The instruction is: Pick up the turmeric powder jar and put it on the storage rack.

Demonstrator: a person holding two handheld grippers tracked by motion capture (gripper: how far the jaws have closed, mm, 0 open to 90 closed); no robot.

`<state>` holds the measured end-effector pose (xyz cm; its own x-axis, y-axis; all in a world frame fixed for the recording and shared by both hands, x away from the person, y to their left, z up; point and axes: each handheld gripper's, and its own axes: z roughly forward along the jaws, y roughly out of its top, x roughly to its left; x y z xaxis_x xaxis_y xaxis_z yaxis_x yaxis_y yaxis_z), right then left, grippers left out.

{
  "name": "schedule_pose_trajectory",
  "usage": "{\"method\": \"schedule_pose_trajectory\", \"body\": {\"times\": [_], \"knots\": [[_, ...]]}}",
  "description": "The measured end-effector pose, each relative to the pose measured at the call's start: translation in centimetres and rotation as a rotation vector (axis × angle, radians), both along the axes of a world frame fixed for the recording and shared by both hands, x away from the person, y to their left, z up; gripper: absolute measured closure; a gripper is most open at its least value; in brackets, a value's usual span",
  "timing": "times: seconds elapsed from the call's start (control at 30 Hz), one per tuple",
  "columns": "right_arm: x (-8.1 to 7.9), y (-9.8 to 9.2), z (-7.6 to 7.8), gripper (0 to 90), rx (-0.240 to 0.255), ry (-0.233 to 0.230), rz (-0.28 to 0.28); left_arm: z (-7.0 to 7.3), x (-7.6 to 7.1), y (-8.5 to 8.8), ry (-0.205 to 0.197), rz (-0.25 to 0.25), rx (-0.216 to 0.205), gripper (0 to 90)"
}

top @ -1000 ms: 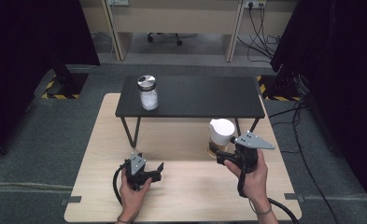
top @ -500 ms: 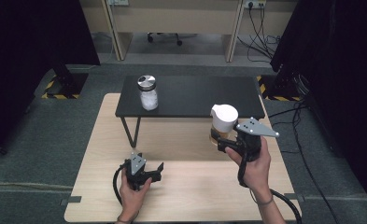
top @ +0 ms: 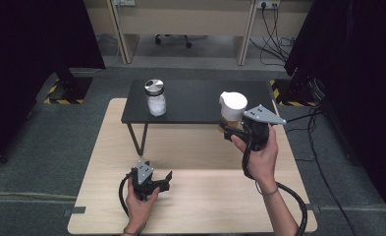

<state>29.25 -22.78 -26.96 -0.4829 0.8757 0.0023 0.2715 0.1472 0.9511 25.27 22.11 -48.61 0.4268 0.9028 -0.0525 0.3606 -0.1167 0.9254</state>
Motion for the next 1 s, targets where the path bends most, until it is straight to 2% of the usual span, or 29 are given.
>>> {"method": "schedule_pose_trajectory", "body": {"times": [0.33, 0.5, 0.83, 1.0], "knots": [[3.8, 1.7, 1.0, 30.7, -0.004, 0.028, -0.055, 0.0, 0.0, -0.1, -0.001, -0.002, 0.005, 2.0], [5.2, 2.3, 0.7, 30.6, -0.006, 0.053, -0.073, 0.0, 0.0, -0.1, -0.002, -0.006, 0.009, 2.0], [5.5, 3.2, -0.1, 30.6, -0.016, 0.026, -0.102, 0.0, 0.0, -0.1, -0.002, -0.005, 0.003, 2.1], [5.1, 3.1, -0.9, 30.5, -0.014, -0.007, -0.100, 0.0, 0.0, -0.1, -0.006, -0.005, 0.007, 2.1]]}}
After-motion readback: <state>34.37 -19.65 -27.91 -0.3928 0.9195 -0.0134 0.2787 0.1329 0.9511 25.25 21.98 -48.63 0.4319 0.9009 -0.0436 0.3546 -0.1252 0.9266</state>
